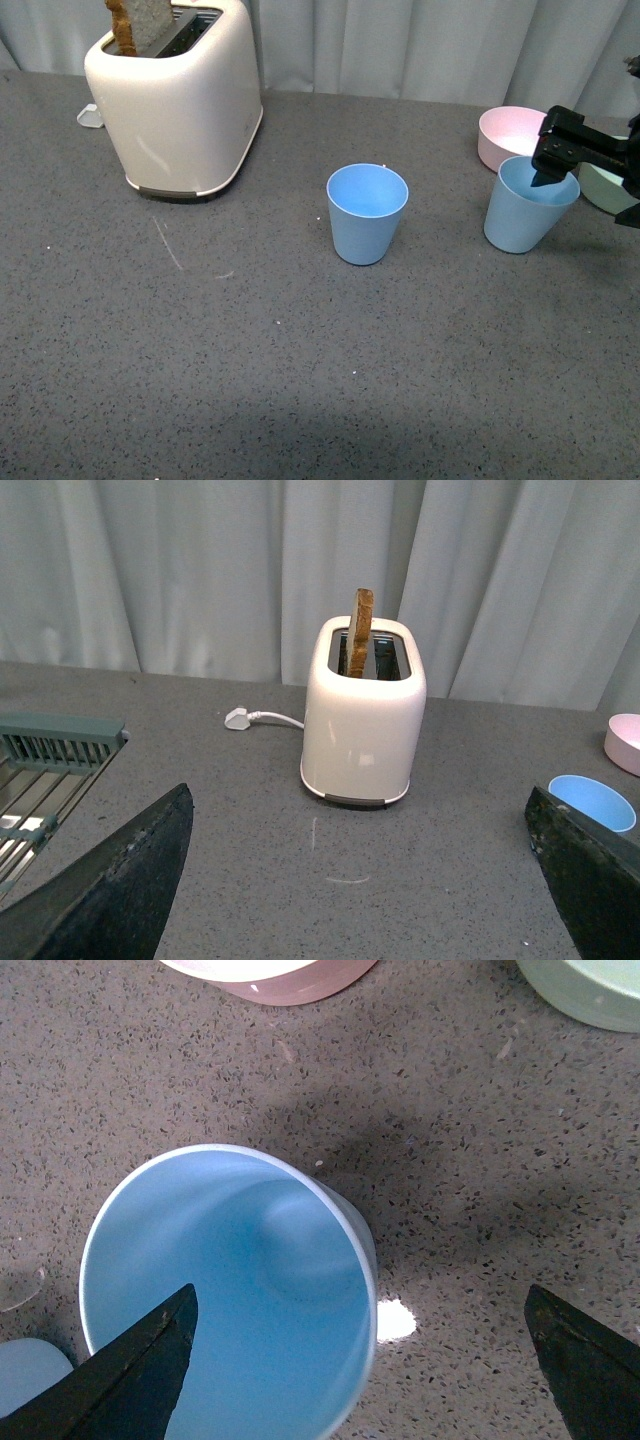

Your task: Stack blue cups with both arms

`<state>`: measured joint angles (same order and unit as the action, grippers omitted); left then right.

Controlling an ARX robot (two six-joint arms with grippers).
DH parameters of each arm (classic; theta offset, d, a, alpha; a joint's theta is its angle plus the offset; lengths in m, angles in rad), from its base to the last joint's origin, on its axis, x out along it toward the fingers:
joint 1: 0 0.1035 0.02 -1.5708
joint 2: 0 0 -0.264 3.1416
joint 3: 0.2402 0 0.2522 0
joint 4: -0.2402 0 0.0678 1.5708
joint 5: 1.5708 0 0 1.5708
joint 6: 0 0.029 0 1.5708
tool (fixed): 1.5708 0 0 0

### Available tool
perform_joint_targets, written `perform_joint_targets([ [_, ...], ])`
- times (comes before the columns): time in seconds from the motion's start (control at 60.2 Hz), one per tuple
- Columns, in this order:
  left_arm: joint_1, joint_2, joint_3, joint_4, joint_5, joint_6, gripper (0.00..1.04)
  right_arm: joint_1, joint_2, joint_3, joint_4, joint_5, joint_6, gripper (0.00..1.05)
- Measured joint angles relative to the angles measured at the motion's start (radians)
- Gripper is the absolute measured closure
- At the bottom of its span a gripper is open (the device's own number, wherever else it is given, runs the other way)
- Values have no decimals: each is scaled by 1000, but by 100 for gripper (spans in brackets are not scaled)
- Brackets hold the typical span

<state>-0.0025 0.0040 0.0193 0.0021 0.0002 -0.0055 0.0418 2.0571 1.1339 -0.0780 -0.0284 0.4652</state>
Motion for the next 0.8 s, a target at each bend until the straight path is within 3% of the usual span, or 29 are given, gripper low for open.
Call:
perform_joint_targets([
  [0.066,0,0,0,0,0,0,7,4,13,16,-14,2,11,11],
  [0.199,0,0,0,0,0,0,7,10,31,40,-31,14,14,35],
  [0.647,0,0,0,0,0,0,7,5,30,32,-29,17,27,102],
  [0.797,0,0,0,0,0,0,7,1,9,5,-30,-14,37,104],
])
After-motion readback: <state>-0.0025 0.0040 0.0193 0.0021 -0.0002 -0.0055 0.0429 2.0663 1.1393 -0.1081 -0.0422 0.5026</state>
